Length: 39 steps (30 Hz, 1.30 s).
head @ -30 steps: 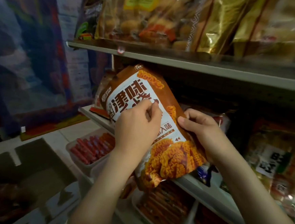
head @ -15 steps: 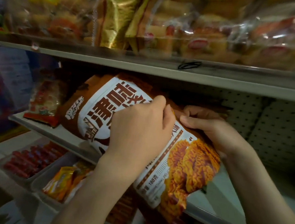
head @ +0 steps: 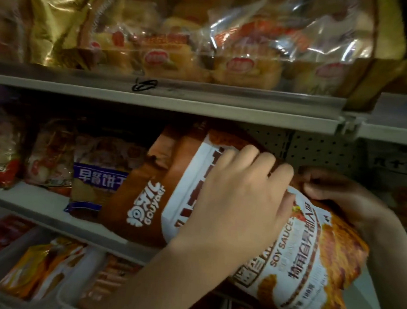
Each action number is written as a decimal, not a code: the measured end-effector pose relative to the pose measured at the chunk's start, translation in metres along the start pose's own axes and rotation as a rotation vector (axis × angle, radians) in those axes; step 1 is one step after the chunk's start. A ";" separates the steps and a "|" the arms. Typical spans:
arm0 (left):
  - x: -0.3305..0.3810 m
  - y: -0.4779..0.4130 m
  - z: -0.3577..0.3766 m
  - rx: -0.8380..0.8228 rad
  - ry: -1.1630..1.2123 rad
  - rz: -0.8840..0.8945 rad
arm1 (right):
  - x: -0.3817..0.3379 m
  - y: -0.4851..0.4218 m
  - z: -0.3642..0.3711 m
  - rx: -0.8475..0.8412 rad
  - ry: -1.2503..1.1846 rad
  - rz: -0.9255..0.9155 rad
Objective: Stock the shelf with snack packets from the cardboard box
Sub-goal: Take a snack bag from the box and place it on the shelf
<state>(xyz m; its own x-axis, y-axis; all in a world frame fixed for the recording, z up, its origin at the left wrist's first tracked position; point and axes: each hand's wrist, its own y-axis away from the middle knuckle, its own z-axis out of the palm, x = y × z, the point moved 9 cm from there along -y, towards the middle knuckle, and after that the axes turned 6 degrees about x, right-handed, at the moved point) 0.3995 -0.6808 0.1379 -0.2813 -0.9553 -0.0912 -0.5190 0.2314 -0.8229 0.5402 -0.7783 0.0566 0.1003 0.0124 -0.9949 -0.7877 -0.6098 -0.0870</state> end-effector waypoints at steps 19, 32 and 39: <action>0.065 -0.015 0.053 0.273 0.464 0.014 | 0.037 0.073 -0.145 0.356 -0.171 -0.109; 0.033 0.039 0.154 0.329 1.027 -0.987 | 0.065 0.095 -0.191 0.548 -0.372 -0.177; 0.075 0.027 0.218 -0.185 1.338 -0.992 | 0.064 0.101 -0.208 0.663 -0.342 -0.226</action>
<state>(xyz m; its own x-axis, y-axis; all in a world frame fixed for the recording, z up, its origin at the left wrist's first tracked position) 0.5406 -0.7860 -0.0134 -0.2006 0.0619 0.9777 -0.9595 -0.2141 -0.1833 0.5933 -1.0038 -0.0056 0.1939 0.3892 -0.9005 -0.9801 0.0362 -0.1954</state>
